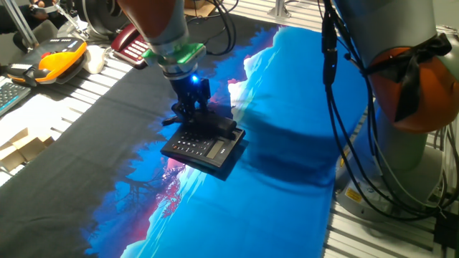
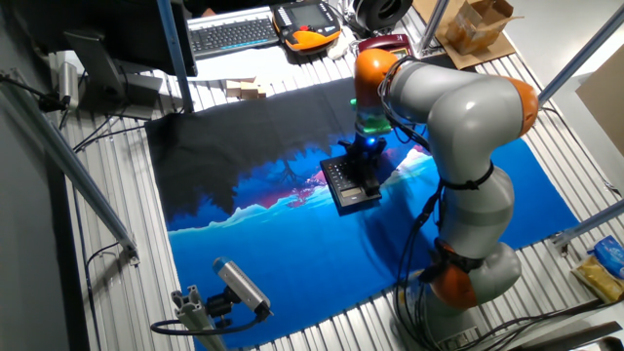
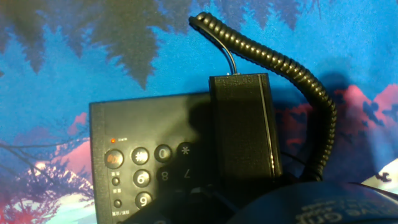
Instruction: Place the handset of the telephone on the corresponding phone cradle
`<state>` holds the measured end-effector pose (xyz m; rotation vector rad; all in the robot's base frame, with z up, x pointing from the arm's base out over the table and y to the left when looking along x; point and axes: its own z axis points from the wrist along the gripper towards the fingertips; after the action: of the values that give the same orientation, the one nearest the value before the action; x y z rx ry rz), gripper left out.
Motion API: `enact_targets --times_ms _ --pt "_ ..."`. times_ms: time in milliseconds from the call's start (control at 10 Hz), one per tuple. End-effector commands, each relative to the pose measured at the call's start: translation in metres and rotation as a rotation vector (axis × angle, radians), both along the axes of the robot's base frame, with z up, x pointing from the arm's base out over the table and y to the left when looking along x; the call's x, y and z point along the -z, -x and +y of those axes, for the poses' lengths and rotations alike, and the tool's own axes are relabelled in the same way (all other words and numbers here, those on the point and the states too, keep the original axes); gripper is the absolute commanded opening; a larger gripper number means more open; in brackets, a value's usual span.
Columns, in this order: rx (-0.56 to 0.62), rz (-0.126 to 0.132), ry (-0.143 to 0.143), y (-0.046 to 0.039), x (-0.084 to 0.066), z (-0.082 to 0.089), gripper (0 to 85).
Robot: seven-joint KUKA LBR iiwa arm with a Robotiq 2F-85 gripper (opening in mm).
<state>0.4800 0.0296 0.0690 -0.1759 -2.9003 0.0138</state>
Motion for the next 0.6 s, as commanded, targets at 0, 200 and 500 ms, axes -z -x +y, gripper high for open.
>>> enact_targets --times_ms 0,200,500 --pt "0.013 0.016 -0.024 -0.0001 -0.0001 0.0 0.0" --pt "-0.015 0.041 -0.021 -0.0001 -0.0001 0.0 0.0" --pt "-0.028 0.019 -0.035 -0.0001 -0.0001 0.0 0.0"
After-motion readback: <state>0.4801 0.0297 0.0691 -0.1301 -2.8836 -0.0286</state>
